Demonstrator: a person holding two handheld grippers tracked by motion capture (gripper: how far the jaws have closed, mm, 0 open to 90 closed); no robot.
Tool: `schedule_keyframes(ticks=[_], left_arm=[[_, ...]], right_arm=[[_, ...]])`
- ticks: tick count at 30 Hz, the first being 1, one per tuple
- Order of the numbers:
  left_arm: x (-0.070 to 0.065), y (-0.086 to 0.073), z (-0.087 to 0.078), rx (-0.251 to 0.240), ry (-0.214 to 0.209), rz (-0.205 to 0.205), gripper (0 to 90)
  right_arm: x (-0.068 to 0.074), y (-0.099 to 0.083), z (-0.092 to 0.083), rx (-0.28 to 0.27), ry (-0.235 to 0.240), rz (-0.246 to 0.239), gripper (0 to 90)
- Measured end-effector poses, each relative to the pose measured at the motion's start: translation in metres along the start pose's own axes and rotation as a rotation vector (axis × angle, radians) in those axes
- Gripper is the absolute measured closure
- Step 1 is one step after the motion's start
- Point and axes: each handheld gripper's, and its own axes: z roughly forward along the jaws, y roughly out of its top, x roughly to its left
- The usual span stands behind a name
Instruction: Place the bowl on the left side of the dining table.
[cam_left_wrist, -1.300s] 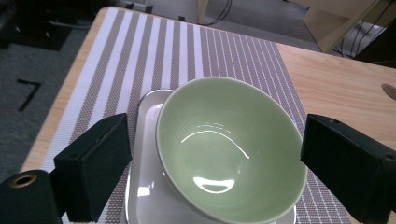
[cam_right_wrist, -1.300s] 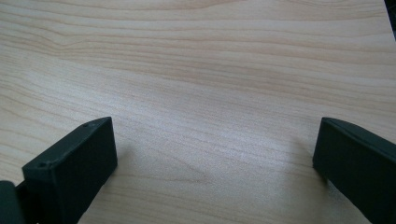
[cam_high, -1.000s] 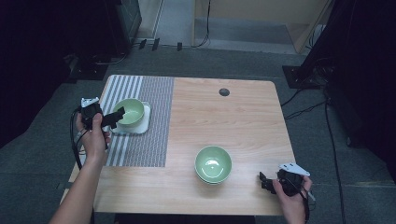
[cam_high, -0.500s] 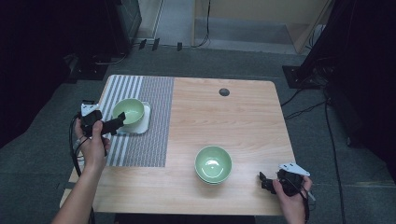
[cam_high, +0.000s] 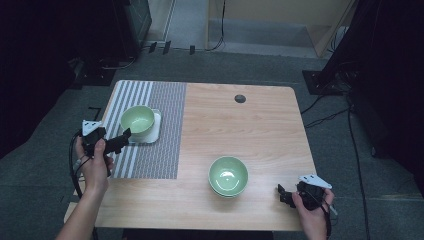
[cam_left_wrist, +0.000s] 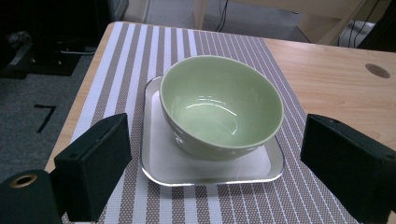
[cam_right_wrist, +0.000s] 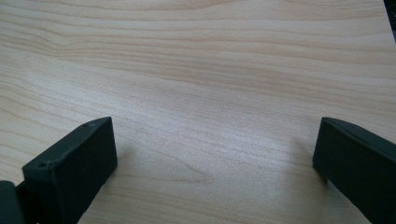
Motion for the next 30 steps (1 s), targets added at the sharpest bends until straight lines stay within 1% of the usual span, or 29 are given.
schedule_keyframes(ticks=[9,14,17,25,30], left_arm=[[0.000,-0.010,-0.011,-0.002,-0.012,0.021,8.3],[0.000,-0.016,-0.018,-0.006,-0.017,0.024,8.4],[0.000,-0.021,-0.020,-0.002,-0.023,0.033,8.3],[0.002,-0.033,-0.026,0.002,-0.026,0.038,8.4],[0.004,-0.044,-0.029,0.013,-0.028,0.044,8.4]], right_arm=[[0.000,0.000,0.000,0.000,0.000,0.000,0.0],[0.000,0.000,0.000,0.000,0.000,0.000,0.0],[0.000,0.000,0.000,0.000,0.000,0.000,0.0],[0.000,0.000,0.000,0.001,0.000,0.001,0.0],[0.000,0.000,0.000,0.001,0.000,0.000,0.0]])
